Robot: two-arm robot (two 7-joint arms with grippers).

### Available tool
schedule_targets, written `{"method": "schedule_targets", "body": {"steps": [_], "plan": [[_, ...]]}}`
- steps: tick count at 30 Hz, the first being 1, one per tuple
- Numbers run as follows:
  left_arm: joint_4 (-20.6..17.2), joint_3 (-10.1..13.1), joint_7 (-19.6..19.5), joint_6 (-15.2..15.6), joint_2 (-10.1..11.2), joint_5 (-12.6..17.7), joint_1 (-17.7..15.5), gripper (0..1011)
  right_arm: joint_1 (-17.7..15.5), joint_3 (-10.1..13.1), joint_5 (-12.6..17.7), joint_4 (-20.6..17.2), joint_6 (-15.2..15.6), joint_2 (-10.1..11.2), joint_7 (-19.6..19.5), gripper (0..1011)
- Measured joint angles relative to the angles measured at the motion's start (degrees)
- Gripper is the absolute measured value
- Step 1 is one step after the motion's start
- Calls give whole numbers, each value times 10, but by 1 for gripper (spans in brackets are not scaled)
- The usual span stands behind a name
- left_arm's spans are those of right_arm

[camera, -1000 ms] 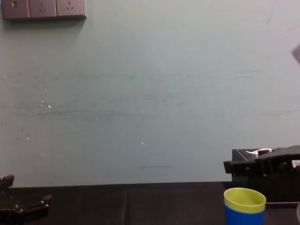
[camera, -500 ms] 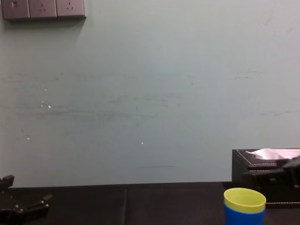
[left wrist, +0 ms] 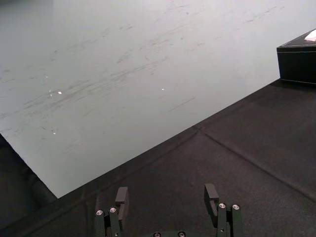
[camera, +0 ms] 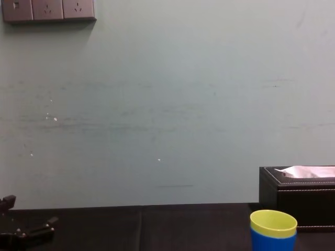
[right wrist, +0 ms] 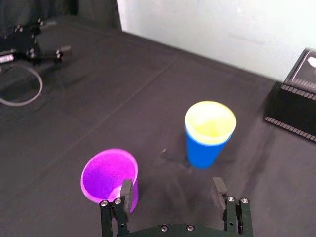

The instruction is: Stack the three plastic cups sequentially using one hand.

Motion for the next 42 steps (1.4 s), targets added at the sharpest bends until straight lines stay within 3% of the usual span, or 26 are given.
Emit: {"method": "schedule_targets", "body": {"steps": [12, 22, 34, 42], "plan": [[0, 0, 0, 0, 0, 0, 0, 1000, -50, -8, 13, -5, -13, 22, -8, 1004], [0, 0, 0, 0, 0, 0, 0, 1000, -65, -35, 13, -10, -42, 38, -7, 1004], [0, 0, 0, 0, 0, 0, 0, 1000, -60, -62, -10, 17, -115, 32, -3, 1004], [0, 0, 0, 0, 0, 0, 0, 1000, -52, -77, -20, 38, -136, 19, 0, 1004]]}}
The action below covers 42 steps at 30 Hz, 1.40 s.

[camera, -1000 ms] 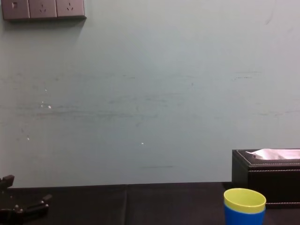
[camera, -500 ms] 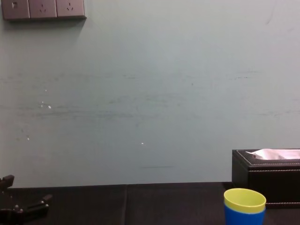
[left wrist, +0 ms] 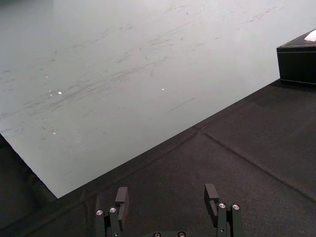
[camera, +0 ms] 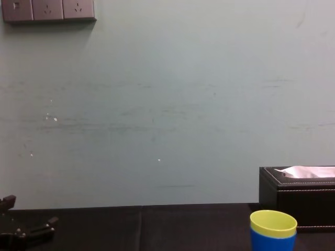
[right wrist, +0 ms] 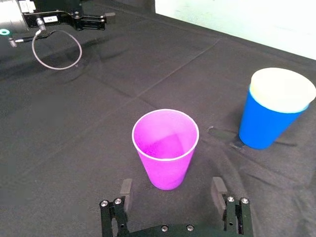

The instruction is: Stack the three plastic cups sequentially using one hand.

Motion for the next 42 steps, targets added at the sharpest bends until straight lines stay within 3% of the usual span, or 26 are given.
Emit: {"method": "schedule_targets", "body": {"steps": [20, 42], "plan": [[0, 0, 0, 0, 0, 0, 0, 1000, 32, -32, -32, 41, -14, -37, 2, 1004], [0, 0, 0, 0, 0, 0, 0, 1000, 61, -41, -40, 74, -18, -74, 0, 1004]]}}
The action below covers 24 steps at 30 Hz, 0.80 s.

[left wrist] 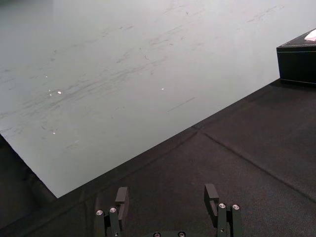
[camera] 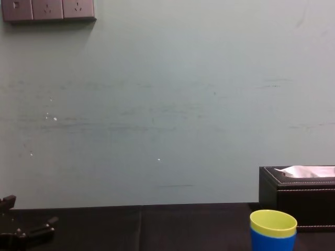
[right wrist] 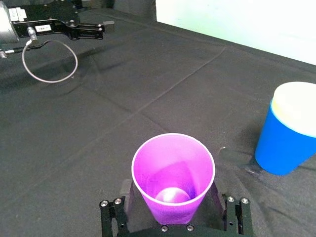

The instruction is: Stack the three plastic cups sequentially using one hand.

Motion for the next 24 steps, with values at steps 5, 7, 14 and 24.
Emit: {"method": "schedule_targets", "body": {"steps": [5, 7, 14, 24], "plan": [[0, 0, 0, 0, 0, 0, 0, 1000, 4, -3, -4, 4, 4, -3, 0, 1004], [0, 0, 0, 0, 0, 0, 0, 1000, 5, -4, -5, 5, 6, -5, 0, 1004], [0, 0, 0, 0, 0, 0, 0, 1000, 6, -5, -7, 6, 8, -5, -1, 1004], [0, 0, 0, 0, 0, 0, 0, 1000, 5, -5, -6, 5, 8, -5, -1, 958]]}}
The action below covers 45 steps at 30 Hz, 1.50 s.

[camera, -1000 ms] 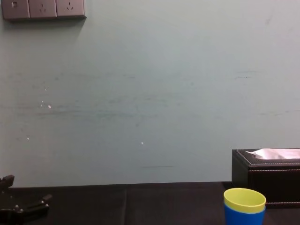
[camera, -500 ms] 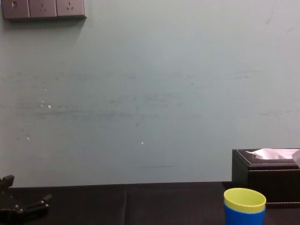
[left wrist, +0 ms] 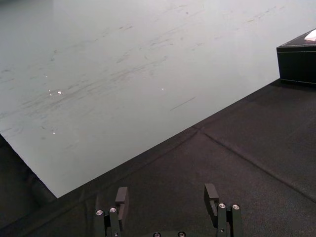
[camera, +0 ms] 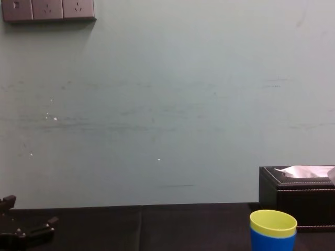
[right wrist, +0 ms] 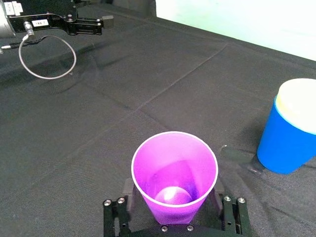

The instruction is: Stack the three plastic cups sequentially using one hand.

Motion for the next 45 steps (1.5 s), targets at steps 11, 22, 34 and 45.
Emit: {"method": "schedule_targets", "body": {"steps": [11, 22, 34, 45], "plan": [[0, 0, 0, 0, 0, 0, 0, 1000, -1, 1, 1, -1, -1, 0, 0, 717], [0, 0, 0, 0, 0, 0, 0, 1000, -1, 3, 2, -5, 1, 1, 0, 706], [0, 0, 0, 0, 0, 0, 0, 1000, 52, 17, 34, -38, 73, 9, 15, 706], [0, 0, 0, 0, 0, 0, 0, 1000, 139, 25, 60, -49, 142, 18, 26, 706]]}}
